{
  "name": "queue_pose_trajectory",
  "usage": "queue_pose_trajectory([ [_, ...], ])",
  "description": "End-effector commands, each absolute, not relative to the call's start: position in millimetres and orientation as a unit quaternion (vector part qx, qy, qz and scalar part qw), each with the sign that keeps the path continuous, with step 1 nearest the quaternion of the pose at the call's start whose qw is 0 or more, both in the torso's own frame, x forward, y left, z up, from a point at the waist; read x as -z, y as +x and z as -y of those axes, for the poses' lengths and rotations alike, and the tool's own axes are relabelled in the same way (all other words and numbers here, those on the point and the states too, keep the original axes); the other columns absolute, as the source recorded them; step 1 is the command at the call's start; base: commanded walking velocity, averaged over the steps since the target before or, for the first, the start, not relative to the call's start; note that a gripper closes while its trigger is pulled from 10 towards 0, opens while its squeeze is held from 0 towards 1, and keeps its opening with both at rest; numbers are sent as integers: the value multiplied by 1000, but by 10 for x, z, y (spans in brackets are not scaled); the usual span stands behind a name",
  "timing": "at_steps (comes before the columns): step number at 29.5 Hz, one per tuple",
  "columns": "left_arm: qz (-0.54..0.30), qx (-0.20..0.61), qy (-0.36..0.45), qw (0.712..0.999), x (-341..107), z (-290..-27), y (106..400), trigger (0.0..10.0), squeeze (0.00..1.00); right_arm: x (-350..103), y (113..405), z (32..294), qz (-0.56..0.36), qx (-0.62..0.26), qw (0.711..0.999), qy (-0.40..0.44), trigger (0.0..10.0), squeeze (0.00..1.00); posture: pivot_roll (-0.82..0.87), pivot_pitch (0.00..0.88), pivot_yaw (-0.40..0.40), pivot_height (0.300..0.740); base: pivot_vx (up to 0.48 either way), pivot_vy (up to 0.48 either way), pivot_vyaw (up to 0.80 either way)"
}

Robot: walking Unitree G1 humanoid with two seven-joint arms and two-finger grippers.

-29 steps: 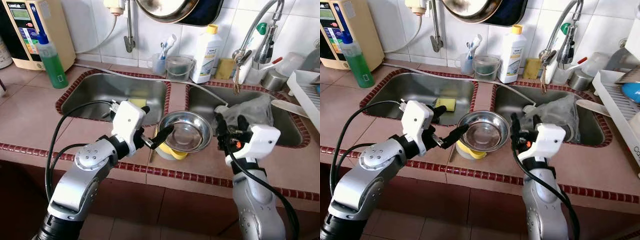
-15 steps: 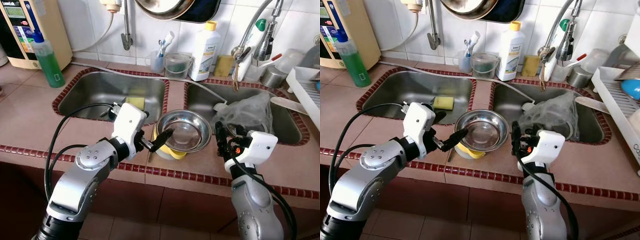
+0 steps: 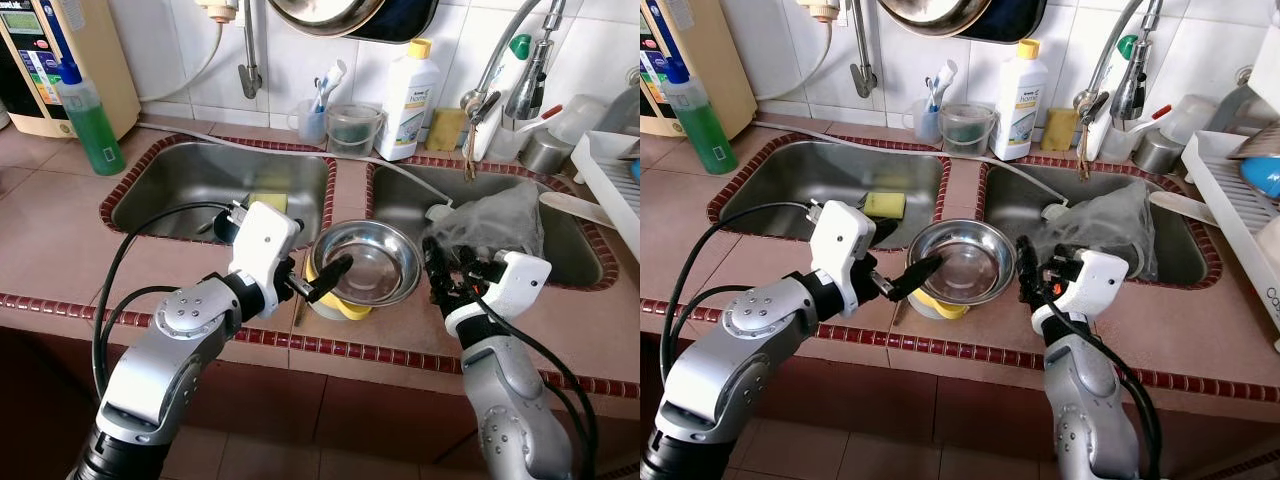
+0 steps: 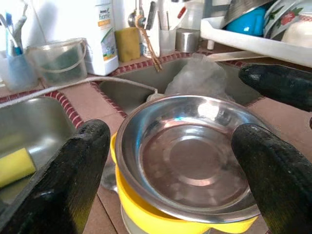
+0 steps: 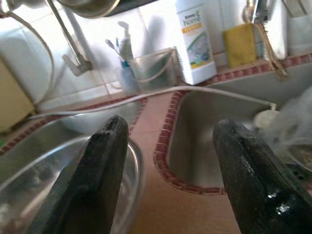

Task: Kitchen organization

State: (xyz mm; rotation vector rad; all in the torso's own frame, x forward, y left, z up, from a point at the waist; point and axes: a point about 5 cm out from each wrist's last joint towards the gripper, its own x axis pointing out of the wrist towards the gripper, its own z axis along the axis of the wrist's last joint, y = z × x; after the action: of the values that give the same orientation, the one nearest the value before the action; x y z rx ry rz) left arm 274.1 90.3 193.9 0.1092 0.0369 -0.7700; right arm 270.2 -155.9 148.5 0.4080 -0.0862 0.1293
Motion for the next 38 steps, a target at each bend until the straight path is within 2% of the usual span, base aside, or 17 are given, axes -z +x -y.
queue_pose_trajectory([
  [1, -18, 382, 63, 922, -1941, -877, 2704, 10000, 0, -1535, 2661, 1615, 42, -81, 972, 218, 10000, 0, -31, 55, -40, 740, 0, 0, 0],
  [16, -13, 391, 59, 918, -1965, -825, 2693, 10000, 0, -1746, 2637, 1806, 8, -153, 954, 256, 10000, 0, -47, 52, -47, 740, 0, 0, 0],
  [17, -12, 392, 58, 918, -1966, -819, 2692, 10000, 0, -1762, 2642, 1829, 3, -160, 951, 263, 10000, 416, -49, 53, -49, 740, 0, 0, 0],
  [18, -12, 392, 58, 918, -1965, -814, 2694, 10000, 0, -1776, 2659, 1865, -1, -164, 950, 266, 10000, 1000, -50, 52, -50, 740, 0, 0, 0],
  [30, -9, 388, 54, 920, -1975, -803, 2698, 10000, 0, -1772, 2769, 2055, -38, -175, 935, 306, 10000, 1000, -54, 64, -57, 740, 0, 0, 0],
  [31, -9, 388, 53, 920, -1978, -801, 2702, 10000, 0, -1765, 2787, 2075, -42, -172, 935, 308, 10000, 835, -53, 65, -58, 740, 0, 0, 0],
  [32, -8, 387, 52, 921, -1980, -801, 2704, 10000, 0, -1749, 2805, 2093, -51, -172, 932, 315, 10000, 0, -53, 65, -58, 740, 0, 0, 0],
  [38, -5, 383, 48, 923, -1993, -788, 2715, 10000, 0, -1679, 2903, 2148, -84, -187, 925, 320, 10000, 0, -53, 67, -65, 740, 0, 0, 0],
])
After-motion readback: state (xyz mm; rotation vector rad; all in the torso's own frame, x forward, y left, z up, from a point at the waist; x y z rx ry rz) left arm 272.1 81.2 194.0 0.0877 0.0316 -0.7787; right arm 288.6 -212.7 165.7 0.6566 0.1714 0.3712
